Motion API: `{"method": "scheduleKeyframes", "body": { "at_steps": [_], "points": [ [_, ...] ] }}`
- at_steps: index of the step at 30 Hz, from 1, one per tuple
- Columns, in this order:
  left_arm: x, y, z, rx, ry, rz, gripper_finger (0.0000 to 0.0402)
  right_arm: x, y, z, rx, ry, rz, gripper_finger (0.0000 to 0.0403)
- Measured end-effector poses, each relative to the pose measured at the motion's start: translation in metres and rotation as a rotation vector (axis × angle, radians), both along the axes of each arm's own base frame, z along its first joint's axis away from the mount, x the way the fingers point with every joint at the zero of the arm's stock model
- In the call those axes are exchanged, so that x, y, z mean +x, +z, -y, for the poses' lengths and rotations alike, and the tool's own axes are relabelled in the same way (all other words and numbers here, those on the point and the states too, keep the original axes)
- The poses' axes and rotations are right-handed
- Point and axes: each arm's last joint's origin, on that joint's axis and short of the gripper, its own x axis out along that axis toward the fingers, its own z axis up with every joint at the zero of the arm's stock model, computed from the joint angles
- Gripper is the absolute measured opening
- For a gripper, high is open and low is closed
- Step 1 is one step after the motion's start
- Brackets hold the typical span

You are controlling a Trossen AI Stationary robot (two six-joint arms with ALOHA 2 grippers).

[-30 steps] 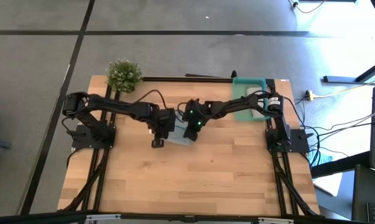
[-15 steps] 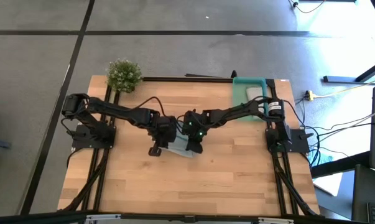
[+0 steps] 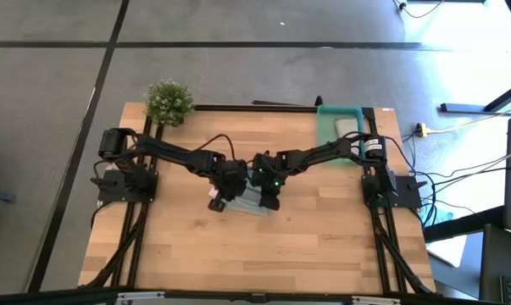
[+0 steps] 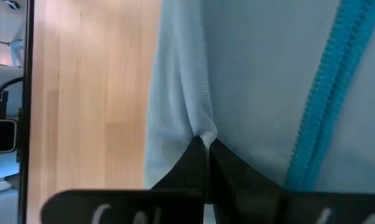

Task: Roll microfiber towels into tight, uniform cylinder then place into a basket
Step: Roll the blue towel

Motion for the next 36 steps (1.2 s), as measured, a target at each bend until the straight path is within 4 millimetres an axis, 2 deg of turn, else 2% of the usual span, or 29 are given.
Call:
{"method": "scheduleKeyframes", "body": {
  "at_steps": [7,12,16,27,36],
  "points": [
    [0.007,-0.013,-0.002,0.03,-0.007,0.008,0.0,-0.002,0.003,0.0,0.004,0.004,-0.015,0.0006],
    [0.008,-0.015,-0.002,0.014,-0.01,0.009,0.0,-0.007,0.016,0.001,-0.051,-0.019,-0.028,0.0006],
    [0.008,-0.01,-0.001,-0.027,0.009,0.015,0.0,-0.012,0.031,0.0,-0.078,-0.026,-0.026,0.0006],
    [0.012,-0.007,0.002,-0.049,0.042,0.016,0.0,-0.019,0.051,-0.012,-0.187,-0.095,-0.056,0.0006],
    [0.02,0.009,0.003,-0.019,-0.048,0.045,0.0,-0.028,0.068,-0.017,-0.252,-0.11,-0.066,0.0006]
  ]
}}
